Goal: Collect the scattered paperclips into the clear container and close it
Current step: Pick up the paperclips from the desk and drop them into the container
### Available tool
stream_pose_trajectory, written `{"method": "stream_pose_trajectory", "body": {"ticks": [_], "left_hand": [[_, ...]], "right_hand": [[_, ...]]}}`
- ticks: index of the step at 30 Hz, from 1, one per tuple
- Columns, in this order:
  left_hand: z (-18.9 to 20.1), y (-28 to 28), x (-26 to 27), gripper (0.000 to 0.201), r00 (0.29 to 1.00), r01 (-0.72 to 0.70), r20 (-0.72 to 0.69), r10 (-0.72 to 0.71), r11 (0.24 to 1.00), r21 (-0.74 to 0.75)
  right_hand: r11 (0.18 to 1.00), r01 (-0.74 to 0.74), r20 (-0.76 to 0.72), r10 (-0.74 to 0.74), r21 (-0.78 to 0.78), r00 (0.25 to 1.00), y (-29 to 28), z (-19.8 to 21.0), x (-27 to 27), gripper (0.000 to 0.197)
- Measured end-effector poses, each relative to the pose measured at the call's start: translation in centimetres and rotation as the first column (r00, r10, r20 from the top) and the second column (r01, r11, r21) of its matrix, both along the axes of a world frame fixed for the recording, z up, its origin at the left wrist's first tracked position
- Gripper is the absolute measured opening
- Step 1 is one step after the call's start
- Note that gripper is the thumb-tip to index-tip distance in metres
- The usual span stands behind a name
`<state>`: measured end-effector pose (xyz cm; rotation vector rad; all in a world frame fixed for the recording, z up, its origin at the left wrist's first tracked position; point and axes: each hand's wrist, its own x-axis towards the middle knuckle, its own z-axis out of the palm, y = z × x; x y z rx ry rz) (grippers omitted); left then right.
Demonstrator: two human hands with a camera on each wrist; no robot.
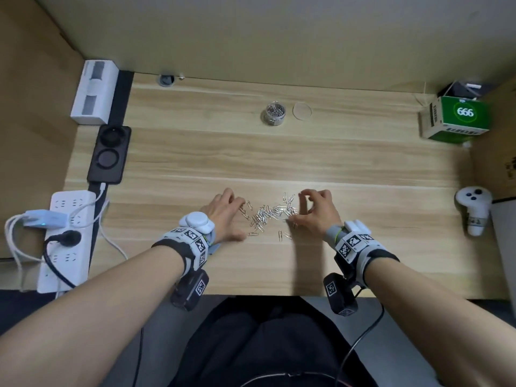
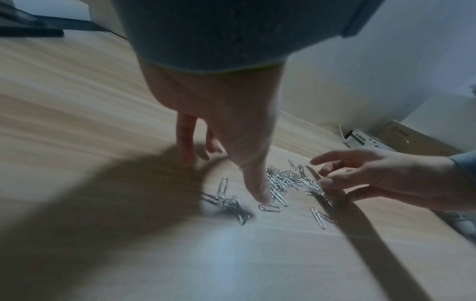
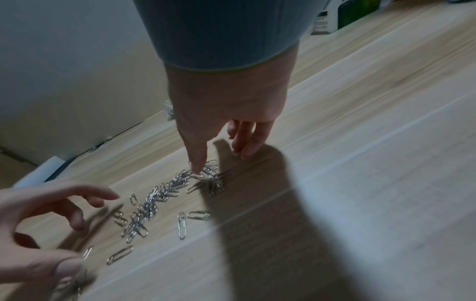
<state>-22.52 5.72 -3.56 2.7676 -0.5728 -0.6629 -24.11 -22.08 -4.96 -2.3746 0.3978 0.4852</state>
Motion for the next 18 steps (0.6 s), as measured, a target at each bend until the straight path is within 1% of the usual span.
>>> {"method": "stream_pose_trajectory", "body": {"ticks": [1,3,5,6,7,9,11,13,15,18], "left_hand": [[-0.2,0.1,-0.4,0.087,1.000,-0.004,-0.018,0.005,1.000,0.025],[-0.6,-0.3,-1.2,0.090,0.999,-0.037,-0.036,0.038,0.999,0.032],[-1.1,-1.4,-1.8,0.087,0.994,-0.103,-0.038,0.102,0.994,-0.027],[-1.2,-1.9,-1.9,0.083,0.991,-0.135,-0.031,0.133,0.988,-0.069],[-1.2,-2.3,-2.1,0.078,0.987,-0.161,-0.020,0.159,0.981,-0.111],[-1.6,-3.3,-2.0,0.068,0.978,-0.206,0.003,0.210,0.961,-0.185],[-1.7,-3.9,-1.7,0.062,0.970,-0.234,0.012,0.244,0.943,-0.238],[-2.0,-4.8,-1.3,0.054,0.966,-0.247,0.010,0.259,0.931,-0.268],[-2.2,-5.7,-0.7,0.042,0.964,-0.253,0.005,0.266,0.921,-0.296],[-2.6,-6.7,0.0,0.023,0.953,-0.293,-0.024,0.301,0.904,-0.310]], "right_hand": [[0.999,-0.039,-0.005,0.039,-0.012,0.999,0.4,0.0,-0.1,0.080],[0.987,-0.149,0.001,0.149,-0.056,0.989,1.4,-0.1,-0.3,0.087],[0.964,-0.255,0.009,0.257,-0.071,0.966,2.2,-0.4,-0.4,0.087],[0.951,-0.301,0.026,0.304,-0.076,0.952,2.7,-0.4,-0.3,0.084],[0.939,-0.335,0.046,0.339,-0.074,0.940,3.1,-0.5,-0.3,0.077],[0.929,-0.367,0.085,0.369,-0.044,0.925,3.1,-0.9,0.1,0.058],[0.926,-0.378,0.112,0.377,-0.018,0.919,3.1,-0.9,0.6,0.036],[0.929,-0.369,0.128,0.369,-0.027,0.921,2.6,-1.0,1.0,0.019],[0.940,-0.339,0.136,0.341,-0.041,0.930,1.9,-1.2,1.3,0.011],[0.952,-0.300,0.134,0.305,-0.054,0.943,1.4,-1.3,1.3,0.006]]}}
